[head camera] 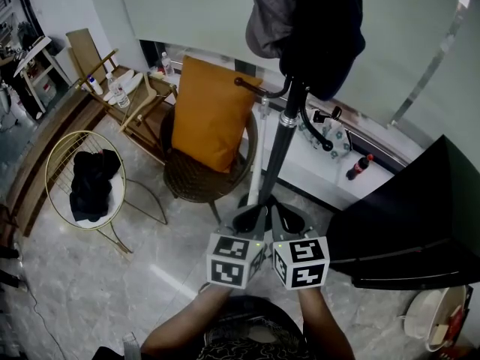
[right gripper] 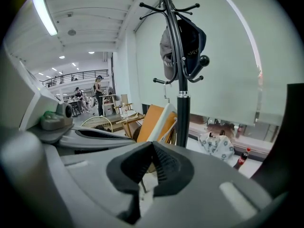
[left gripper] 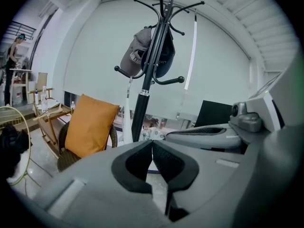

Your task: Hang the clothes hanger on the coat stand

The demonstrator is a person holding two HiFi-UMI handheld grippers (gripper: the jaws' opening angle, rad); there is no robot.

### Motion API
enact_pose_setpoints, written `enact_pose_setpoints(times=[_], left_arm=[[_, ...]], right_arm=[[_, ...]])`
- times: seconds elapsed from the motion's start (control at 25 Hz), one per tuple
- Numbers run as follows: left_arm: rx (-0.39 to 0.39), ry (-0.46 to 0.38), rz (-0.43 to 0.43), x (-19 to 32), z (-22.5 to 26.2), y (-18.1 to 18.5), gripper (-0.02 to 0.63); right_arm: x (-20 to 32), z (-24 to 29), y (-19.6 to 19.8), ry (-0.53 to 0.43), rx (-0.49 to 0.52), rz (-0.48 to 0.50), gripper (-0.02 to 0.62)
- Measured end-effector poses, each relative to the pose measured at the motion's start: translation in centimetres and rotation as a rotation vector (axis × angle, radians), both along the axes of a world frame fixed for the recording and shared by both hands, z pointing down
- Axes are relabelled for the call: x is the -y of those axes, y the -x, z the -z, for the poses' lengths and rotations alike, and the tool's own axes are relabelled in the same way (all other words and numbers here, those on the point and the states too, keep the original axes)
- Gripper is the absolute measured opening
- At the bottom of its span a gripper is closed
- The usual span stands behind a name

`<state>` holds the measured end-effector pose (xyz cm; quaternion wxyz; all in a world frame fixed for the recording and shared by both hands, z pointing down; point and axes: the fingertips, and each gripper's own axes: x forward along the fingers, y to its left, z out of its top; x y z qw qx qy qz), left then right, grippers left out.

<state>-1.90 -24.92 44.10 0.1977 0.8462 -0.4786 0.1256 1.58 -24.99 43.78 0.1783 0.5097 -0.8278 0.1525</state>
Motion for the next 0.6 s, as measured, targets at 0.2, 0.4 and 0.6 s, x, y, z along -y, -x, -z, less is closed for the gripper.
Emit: enact_pose_setpoints(times=[0.2, 0.4, 0.6], left_arm=[[0.006, 0.012, 0.003, -0.4, -0.3, -0.4, 0.006], [0.004, 0.018, 0.01, -0.9, -0.5, -0.8, 0.006], [0.004, 0.016, 0.012, -1.2, -0.5, -1.2, 0.006]], right_arm=[[-0.5, -0.4, -0.5, 0.017, -0.003, 0.011, 0.002], [-1.0, -0.8, -0.8, 0.026, -0.003, 0.016, 0.002], [-1.3, -0.9, -1.2, 0.027, -0.004, 0.018, 0.002]])
